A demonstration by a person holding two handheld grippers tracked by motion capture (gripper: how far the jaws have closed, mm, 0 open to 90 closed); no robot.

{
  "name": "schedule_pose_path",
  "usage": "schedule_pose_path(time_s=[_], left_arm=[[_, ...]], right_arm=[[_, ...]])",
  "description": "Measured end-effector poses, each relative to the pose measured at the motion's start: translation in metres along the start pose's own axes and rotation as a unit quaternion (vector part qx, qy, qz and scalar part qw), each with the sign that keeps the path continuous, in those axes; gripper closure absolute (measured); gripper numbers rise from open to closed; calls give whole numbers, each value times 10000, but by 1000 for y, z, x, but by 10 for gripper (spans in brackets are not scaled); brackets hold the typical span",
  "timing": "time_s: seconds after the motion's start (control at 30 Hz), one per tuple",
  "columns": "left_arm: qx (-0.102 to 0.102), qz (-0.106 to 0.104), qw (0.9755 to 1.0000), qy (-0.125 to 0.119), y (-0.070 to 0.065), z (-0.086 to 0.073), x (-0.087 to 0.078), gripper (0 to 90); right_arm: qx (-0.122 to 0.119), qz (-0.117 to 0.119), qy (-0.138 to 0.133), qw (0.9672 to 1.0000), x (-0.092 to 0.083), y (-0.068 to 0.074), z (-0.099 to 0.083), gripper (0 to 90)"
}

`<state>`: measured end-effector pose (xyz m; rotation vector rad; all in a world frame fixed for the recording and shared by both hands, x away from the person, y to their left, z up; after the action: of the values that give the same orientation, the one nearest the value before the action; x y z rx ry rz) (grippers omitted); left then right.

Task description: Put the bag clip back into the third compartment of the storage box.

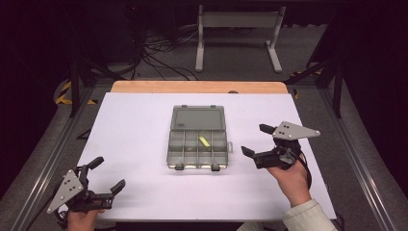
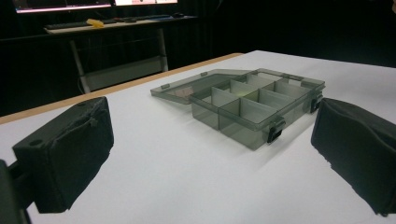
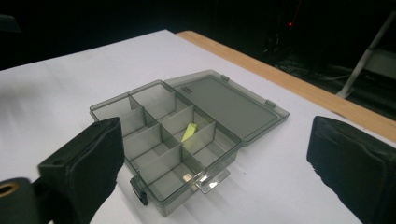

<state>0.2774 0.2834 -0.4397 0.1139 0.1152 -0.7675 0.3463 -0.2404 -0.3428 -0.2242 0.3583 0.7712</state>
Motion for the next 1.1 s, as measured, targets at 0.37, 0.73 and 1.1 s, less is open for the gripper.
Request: schedule_pose_path(time_s=[0.37,0.73,1.1], left_arm=[[3,12,10000,-18,-1,0,0,0],[2,19,10000,-26,-1,0,0,0],[48,-15,10000,-38,-2,2,3,0]], right_arm=[[122,-219,-626,9977,-19,-4,-37,6],[231,-365,-832,9956,-32,-11,-86,6],[319,-644,-812,9941,-37,-10,-122,6]])
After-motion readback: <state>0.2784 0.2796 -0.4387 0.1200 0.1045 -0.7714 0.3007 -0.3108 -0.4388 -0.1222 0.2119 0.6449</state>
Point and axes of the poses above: each handheld gripper's, and its own axes: x roughly forward along the jaws, z roughly out of its top, y roughly to its left, the point moved 1 cm from there along x, roughly forward along the jaws, and after that the axes turned 1 degree about -z, right-handed, at the moved point
